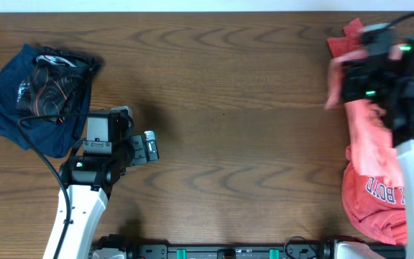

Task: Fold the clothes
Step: 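Pull the gold-print coral shirt leftward onto the table center with right gripper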

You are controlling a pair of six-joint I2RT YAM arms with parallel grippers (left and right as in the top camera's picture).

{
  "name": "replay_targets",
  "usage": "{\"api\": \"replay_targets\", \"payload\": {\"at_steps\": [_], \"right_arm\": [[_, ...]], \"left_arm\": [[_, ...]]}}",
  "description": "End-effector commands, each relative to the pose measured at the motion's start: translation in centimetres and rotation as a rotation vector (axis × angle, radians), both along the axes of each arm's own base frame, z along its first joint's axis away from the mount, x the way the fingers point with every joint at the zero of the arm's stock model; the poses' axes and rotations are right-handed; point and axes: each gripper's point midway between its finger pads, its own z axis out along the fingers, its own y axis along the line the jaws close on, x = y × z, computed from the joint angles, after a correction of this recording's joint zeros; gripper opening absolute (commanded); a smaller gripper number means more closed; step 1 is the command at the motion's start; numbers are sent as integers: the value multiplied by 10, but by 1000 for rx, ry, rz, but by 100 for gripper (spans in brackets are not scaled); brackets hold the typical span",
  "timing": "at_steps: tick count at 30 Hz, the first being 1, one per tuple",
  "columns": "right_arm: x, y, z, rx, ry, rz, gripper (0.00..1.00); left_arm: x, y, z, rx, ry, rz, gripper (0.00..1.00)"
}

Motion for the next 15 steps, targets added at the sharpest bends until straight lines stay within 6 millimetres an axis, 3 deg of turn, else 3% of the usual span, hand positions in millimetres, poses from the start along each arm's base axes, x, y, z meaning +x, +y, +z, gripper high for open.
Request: {"api": "replay_targets", "payload": {"at_steps": [1, 6, 10, 12, 15], "right_arm": [[-23, 82, -16, 117, 75, 297, 5], [-54, 165, -58, 93, 204, 529, 5], [-83, 211, -86, 11, 217, 738, 1], [-86, 220, -93, -40, 192, 784, 1], [-61, 206, -101, -154, 158, 640, 1]], "left_arm": [[4, -3, 8, -17, -19, 2, 98], [5, -3, 9, -17, -25, 2, 98], [8, -3, 10, -18, -35, 2, 98], [9, -3, 11, -18, -41, 2, 98], [10, -4, 12, -19, -48, 2, 98]]}}
